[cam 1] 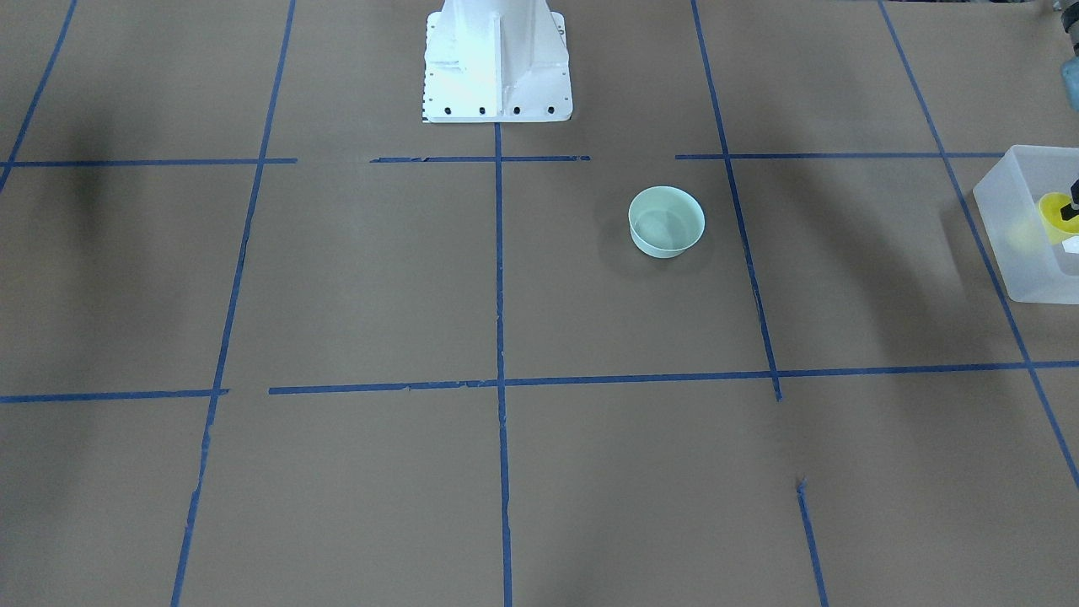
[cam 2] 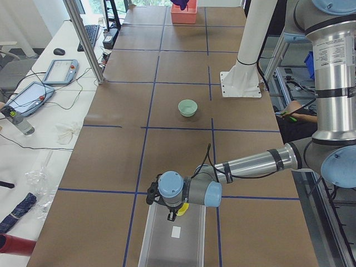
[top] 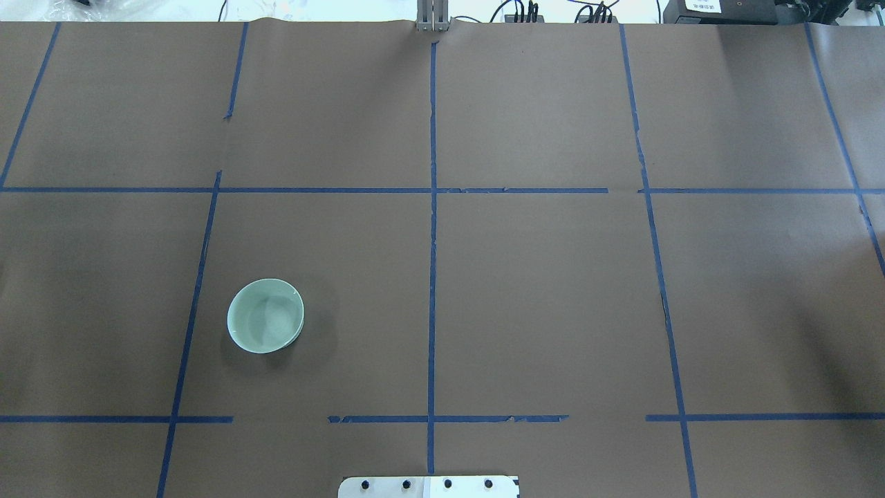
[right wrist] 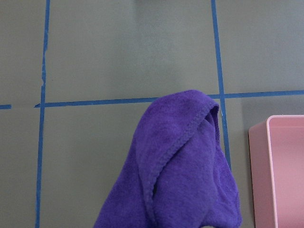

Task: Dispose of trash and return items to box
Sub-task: 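Drop the purple cloth into the pink bin while the left reaches for the bowl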

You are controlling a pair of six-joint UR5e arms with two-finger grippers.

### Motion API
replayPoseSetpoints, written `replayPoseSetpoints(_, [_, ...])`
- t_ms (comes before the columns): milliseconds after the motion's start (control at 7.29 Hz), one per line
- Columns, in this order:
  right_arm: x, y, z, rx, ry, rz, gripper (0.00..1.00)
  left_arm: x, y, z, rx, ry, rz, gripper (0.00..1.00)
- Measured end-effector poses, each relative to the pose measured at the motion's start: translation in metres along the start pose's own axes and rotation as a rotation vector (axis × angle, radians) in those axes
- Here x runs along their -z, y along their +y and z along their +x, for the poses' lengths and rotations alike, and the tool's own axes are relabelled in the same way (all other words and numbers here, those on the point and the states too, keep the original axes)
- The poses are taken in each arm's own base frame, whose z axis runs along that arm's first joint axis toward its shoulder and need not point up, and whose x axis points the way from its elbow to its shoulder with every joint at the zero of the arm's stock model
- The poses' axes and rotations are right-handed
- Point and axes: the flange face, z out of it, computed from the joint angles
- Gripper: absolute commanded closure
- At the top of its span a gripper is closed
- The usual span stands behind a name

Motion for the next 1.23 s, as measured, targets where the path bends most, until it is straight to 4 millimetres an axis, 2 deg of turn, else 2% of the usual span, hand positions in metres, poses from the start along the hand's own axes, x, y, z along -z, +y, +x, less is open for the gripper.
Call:
replayPoseSetpoints(137, [0.000,0.000,0.001,-0.001,0.000,0.000,1.00,0.013,-0.005,0.011,-0.023,-0.006,0.025,0.01])
replayPoseSetpoints(411, [-0.001,-0.001,0.002,-0.004,0.001,-0.002,1.00,0.056,-0.016,0.042,-0.080,-0.084,0.094,0.01])
replayPoseSetpoints(549, [-0.001,-0.001,0.004,0.006,0.003,-0.002,1.00,0.082,-0.022,0.054,-0.076,-0.130,0.119,0.01])
replayPoseSetpoints(686, [-0.001,-0.002,0.013,0.033,0.008,0.001,1.00,0.118,-0.033,0.074,-0.035,-0.158,0.158,0.01])
replayPoseSetpoints(960, [-0.006,-0.008,0.058,0.098,0.036,0.000,1.00,0.176,-0.052,0.128,0.032,-0.156,0.264,0.00])
replayPoseSetpoints(1097, [-0.009,-0.010,0.081,0.132,0.064,-0.003,1.00,0.188,-0.062,0.151,0.037,-0.140,0.296,0.00])
replayPoseSetpoints(1234, [-0.012,-0.010,0.101,0.166,0.102,-0.011,1.00,0.186,-0.074,0.177,0.056,-0.109,0.311,0.00])
